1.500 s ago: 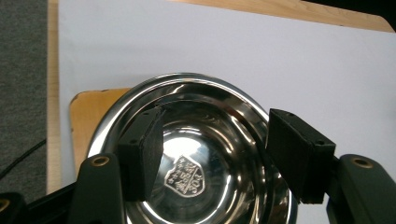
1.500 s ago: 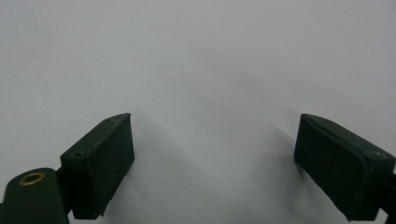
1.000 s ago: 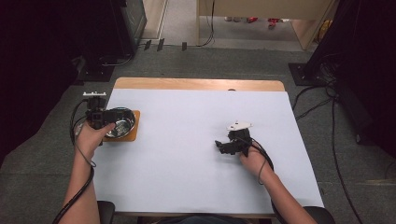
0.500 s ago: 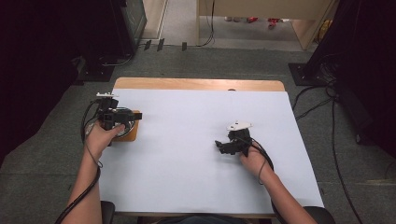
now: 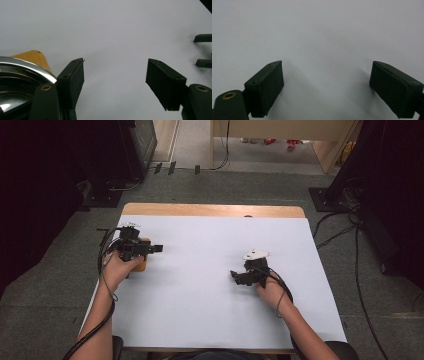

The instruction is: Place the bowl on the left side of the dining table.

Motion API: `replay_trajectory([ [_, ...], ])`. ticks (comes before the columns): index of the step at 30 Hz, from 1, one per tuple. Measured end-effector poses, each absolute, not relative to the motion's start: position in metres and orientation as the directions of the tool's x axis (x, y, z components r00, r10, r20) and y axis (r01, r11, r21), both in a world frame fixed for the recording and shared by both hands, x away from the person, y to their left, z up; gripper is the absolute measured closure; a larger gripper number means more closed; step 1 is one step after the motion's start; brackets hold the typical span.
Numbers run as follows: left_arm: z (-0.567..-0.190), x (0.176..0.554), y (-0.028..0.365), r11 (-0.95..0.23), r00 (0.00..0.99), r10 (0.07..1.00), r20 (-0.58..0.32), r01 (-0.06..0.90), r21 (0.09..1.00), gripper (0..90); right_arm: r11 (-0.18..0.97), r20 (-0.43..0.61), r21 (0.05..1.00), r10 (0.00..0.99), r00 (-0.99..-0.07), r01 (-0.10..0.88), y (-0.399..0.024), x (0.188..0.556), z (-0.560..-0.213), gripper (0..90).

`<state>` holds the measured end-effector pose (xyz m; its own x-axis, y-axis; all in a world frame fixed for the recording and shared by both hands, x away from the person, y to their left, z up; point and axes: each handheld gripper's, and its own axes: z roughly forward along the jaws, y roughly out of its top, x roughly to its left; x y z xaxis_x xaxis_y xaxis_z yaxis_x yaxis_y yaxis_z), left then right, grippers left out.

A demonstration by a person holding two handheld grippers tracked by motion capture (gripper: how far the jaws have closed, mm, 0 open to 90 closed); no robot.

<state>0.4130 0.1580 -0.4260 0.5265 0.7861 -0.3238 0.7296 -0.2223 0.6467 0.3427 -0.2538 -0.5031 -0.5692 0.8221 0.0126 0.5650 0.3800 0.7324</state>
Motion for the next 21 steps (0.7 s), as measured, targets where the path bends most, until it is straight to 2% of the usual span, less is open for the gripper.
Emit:
replay_trajectory([
  [13,-0.431,0.406,0.137,-0.255,0.574,0.747,-0.335,0.713,0.653,28.2,0.381,0.012,0.732,0.822,-0.57,0.564,-0.254,0.343,-0.503,11.7],
  [21,-0.434,0.401,0.122,-0.287,0.607,0.731,-0.312,0.689,0.666,27.6,0.381,0.012,0.732,0.822,-0.57,0.564,-0.254,0.343,-0.503,11.7],
])
